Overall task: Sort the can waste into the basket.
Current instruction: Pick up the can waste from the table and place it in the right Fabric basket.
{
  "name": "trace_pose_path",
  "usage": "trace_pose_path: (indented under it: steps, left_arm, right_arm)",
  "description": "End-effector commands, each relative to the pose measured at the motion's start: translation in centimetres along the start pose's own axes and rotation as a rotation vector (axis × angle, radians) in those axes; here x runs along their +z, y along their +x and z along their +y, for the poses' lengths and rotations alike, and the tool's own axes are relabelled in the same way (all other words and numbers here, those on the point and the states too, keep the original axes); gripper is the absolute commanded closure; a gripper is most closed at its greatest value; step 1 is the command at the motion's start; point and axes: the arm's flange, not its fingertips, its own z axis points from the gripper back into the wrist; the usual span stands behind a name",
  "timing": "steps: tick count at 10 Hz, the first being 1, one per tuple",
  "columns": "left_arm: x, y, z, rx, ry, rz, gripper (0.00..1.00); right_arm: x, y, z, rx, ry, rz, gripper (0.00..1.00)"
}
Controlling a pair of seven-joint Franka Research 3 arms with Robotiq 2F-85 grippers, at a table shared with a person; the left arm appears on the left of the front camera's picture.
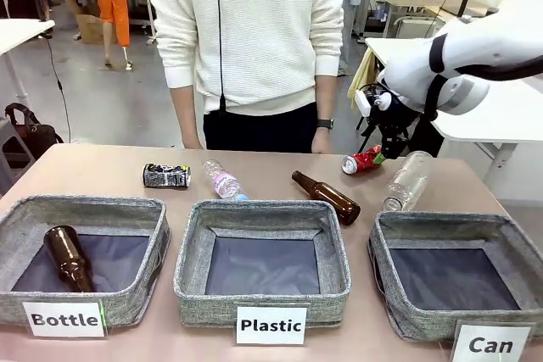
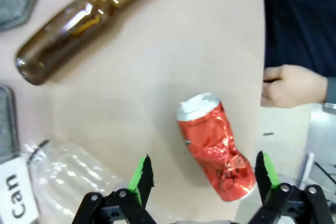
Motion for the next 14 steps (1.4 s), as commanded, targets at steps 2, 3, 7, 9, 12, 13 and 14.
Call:
trace_pose_path:
  steps: [2,3,7,9,12,13,14]
  left_arm:
    - [0.0,0.1,-0.1,-0.019,-0.018,-0.009,0.0]
    - [0.0,0.1,-0.1,-0.019,-0.018,-0.009,0.0]
    - [0.0,0.1,-0.1,-0.019,-0.018,-0.009,0.0]
    - [0.0,0.1,-0.1,-0.019,-0.018,-0.009,0.0]
    - [0.0,0.1,-0.1,-0.019,-0.018,-0.009,0.0]
    - [0.0,0.1,-0.1,-0.019,-0.018,-0.009,0.0]
    - [0.0,0.1,-0.1,-0.019,-0.018,-0.009,0.0]
  right_arm:
    - [-2.7,-0.9,-3.7,-0.009,0.121,0.034,0.0]
    - [-3.6,-0.8,-3.9,-0.007,0.13,0.046,0.0]
    - [-5.9,-0.9,-4.2,0.011,0.183,0.062,0.0]
    - [-6.2,-0.9,-4.0,0.016,0.2,0.065,0.5]
    - [-6.0,-1.1,-3.7,0.005,0.212,0.063,1.0]
    - [-5.9,-1.2,-3.7,0.004,0.209,0.063,1.0]
    - [-5.8,-1.2,-3.6,0.005,0.207,0.06,0.84]
